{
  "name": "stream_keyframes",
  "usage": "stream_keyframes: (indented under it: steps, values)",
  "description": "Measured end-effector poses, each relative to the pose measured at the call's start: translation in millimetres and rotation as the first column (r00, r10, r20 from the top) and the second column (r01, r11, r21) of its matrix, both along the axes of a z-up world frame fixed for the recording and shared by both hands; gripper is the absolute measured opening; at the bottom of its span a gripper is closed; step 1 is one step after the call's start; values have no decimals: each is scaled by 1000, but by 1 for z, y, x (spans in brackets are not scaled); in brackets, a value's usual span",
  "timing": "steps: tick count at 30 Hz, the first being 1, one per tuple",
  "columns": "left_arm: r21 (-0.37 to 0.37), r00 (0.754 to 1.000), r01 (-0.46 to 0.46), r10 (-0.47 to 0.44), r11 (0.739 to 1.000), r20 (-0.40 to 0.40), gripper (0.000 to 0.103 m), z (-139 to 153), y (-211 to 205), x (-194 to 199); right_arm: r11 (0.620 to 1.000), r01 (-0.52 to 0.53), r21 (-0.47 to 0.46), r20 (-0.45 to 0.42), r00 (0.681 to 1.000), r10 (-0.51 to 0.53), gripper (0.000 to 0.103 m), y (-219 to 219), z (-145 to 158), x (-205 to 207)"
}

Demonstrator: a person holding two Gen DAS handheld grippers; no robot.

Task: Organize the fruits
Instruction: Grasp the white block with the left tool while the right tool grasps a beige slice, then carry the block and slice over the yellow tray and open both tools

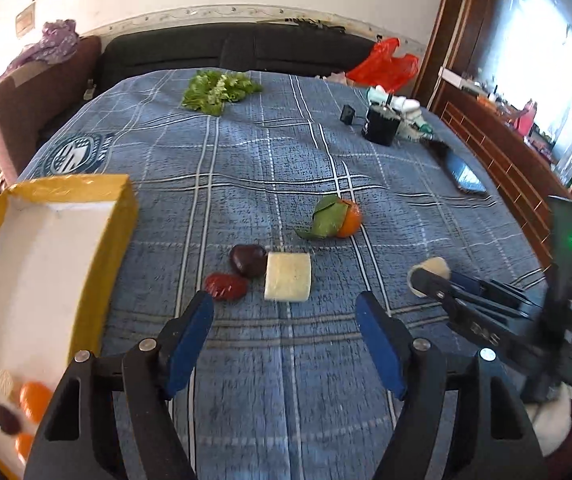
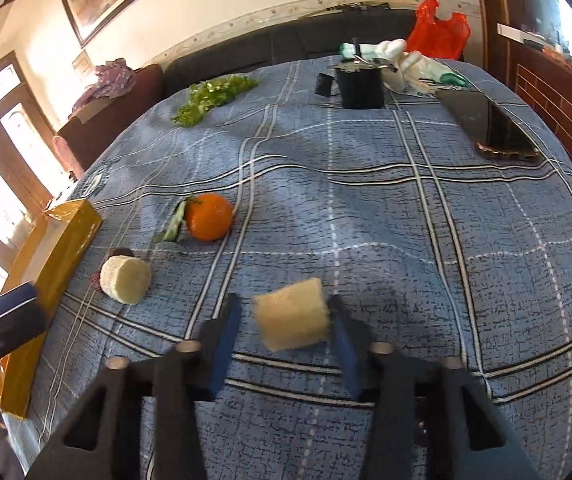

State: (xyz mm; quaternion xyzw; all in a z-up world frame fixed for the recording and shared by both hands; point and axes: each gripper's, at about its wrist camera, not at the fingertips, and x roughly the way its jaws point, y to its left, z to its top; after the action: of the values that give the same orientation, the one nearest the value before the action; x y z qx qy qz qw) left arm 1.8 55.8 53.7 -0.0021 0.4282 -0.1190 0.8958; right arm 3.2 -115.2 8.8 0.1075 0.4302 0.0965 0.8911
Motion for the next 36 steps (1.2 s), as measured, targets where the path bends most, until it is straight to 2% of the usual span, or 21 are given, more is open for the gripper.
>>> stream_keyframes:
  steps: [5,10,12,14,20,26,29,33,36]
  values:
    - [57,998,59,-60,997,12,73,-13,-21,18,1000,9,8,12,1000,-9,36,-2,1,-2]
    - [101,996,85,-83,991,-20,70,-29,-34,34,1000,24,20,4,1000,-24,36,-6,0,-2]
    - [131,997,81,-81,988,-6,45,-31,-37,35,999,26,28,1,1000,-26,36,-7,0,-2]
    - [159,997,75,-78,985,17,30,-28,-37,33,999,26,29,0,1000,-26,37,-7,0,-1]
    - [48,999,29,-31,998,38,30,-13,-15,23,999,29,22,-1,1000,-29,37,-6,0,-2]
    - [-22,998,-17,18,1000,61,30,4,1,-8,999,49,23,29,998,-49,35,-8,5,-8]
    - [-33,996,-32,35,999,77,30,14,12,-25,999,47,8,70,996,-47,35,-4,11,-14]
    - [-55,993,-72,77,996,92,30,33,42,-48,999,46,-14,119,992,-44,35,5,26,-25]
    - [-89,985,-119,129,989,113,30,52,75,-66,1000,22,20,122,992,-24,35,13,41,-37]
